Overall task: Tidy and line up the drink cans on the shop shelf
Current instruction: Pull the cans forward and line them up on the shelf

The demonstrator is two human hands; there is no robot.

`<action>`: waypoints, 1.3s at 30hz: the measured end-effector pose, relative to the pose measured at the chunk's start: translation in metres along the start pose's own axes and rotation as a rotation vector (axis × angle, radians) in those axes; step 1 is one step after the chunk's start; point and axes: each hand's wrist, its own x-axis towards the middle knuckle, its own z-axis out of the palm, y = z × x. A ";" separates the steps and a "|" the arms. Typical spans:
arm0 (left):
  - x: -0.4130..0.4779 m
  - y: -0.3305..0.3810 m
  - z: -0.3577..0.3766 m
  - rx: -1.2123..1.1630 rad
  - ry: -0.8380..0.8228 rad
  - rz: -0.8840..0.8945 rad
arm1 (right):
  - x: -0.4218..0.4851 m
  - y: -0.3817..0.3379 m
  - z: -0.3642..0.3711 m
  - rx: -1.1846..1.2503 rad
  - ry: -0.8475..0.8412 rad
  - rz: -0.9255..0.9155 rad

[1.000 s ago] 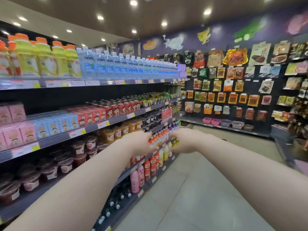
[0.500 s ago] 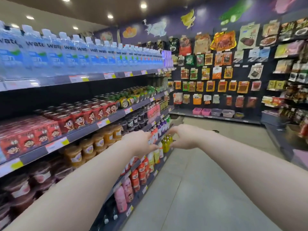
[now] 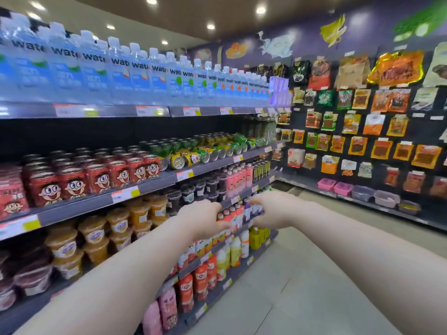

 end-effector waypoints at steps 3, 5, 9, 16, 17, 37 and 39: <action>0.034 0.000 0.010 0.065 -0.025 -0.019 | 0.038 0.017 0.011 0.007 -0.052 -0.052; 0.059 -0.010 0.015 0.067 -0.025 -0.062 | 0.066 0.024 0.015 0.014 -0.071 -0.102; 0.118 -0.038 0.025 0.049 -0.029 -0.112 | 0.128 0.037 0.018 0.020 -0.047 -0.173; 0.234 -0.089 0.028 0.012 0.001 -0.145 | 0.257 0.062 0.001 -0.023 -0.007 -0.209; 0.248 -0.096 0.027 0.018 0.002 -0.147 | 0.275 0.064 -0.003 -0.013 0.000 -0.210; 0.345 -0.263 0.014 0.150 0.250 -0.615 | 0.574 -0.008 0.007 0.166 0.106 -0.784; 0.363 -0.270 0.014 0.166 0.200 -0.673 | 0.593 -0.018 0.005 0.143 0.109 -0.884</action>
